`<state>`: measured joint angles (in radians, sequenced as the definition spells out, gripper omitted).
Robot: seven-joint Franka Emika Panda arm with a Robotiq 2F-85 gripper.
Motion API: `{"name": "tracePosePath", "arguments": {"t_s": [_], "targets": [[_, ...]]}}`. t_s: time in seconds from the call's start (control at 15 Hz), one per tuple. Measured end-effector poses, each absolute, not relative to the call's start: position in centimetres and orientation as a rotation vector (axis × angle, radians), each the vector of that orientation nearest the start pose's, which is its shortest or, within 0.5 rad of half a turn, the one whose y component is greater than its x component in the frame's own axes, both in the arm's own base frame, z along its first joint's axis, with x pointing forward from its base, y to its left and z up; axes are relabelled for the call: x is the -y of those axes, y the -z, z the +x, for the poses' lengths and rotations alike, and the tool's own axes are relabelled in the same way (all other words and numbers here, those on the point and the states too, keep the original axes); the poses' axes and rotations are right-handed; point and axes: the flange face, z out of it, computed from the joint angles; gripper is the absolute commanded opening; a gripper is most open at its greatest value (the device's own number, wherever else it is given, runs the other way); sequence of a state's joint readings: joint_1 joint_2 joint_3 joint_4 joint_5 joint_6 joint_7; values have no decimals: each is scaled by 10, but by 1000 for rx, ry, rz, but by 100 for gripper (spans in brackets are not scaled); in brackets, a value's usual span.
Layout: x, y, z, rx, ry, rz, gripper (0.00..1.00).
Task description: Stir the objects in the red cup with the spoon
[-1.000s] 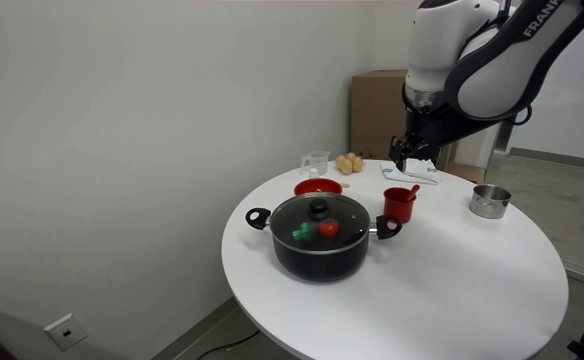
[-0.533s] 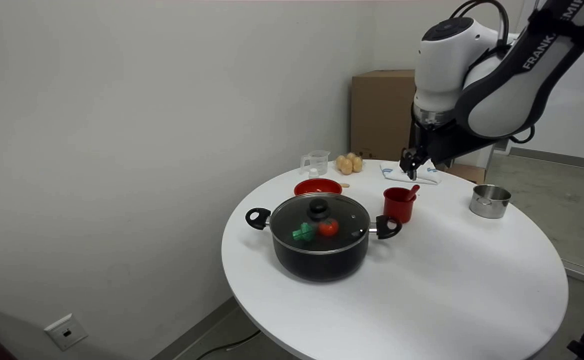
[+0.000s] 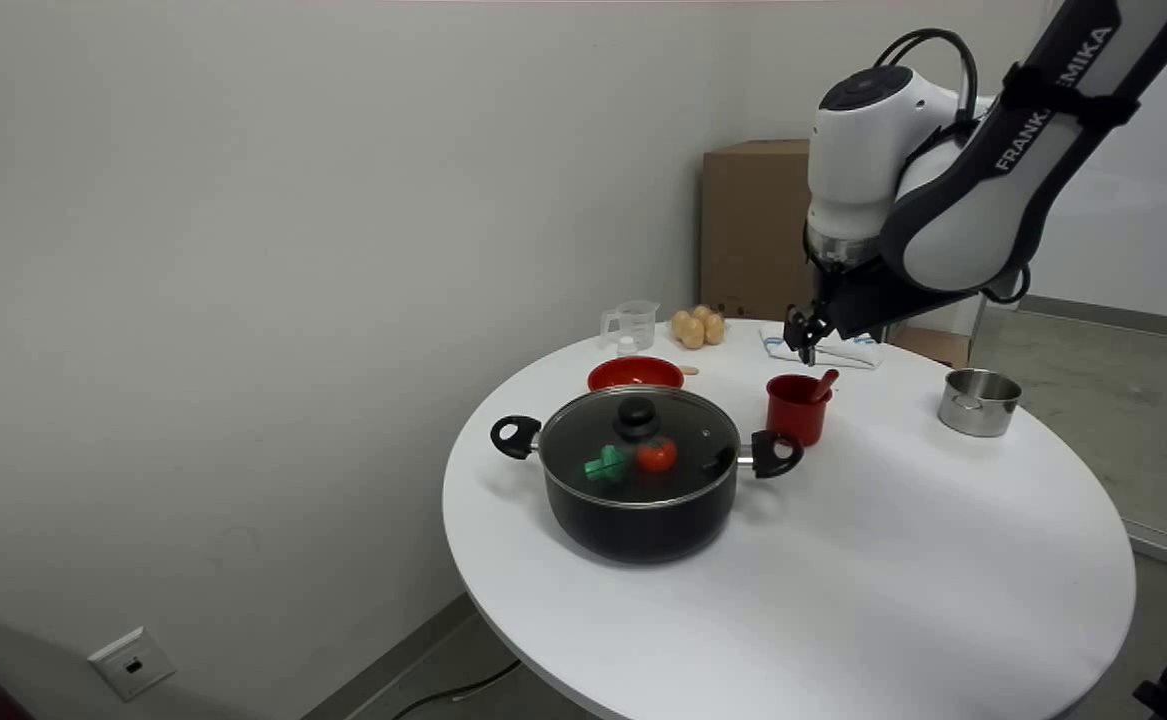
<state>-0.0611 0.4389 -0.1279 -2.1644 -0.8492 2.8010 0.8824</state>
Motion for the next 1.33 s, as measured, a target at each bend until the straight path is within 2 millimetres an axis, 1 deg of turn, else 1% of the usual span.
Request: {"name": "tracePosePath", "arguments": {"t_s": [0.13,0.33,0.4,0.47,0.53,0.67,0.73,1.07,1.13,1.2,1.27,1.33], "targets": [[68,-193,570,-471,493,-3383,100],[53,-179,571,-464,455,-3366,100],[48,-175,571,-455,443,-3363,94],[43,-171,571,-445,434,-3360,74],[39,-169,571,-436,427,-3357,68],[33,-166,572,-423,420,-3354,53],[33,-165,572,-421,418,-3354,43],[35,-165,572,-427,418,-3353,6],[35,-165,572,-428,418,-3353,4],[35,-165,572,-429,418,-3353,5],[35,-165,572,-429,419,-3352,8],[35,-165,572,-429,421,-3351,9]]}}
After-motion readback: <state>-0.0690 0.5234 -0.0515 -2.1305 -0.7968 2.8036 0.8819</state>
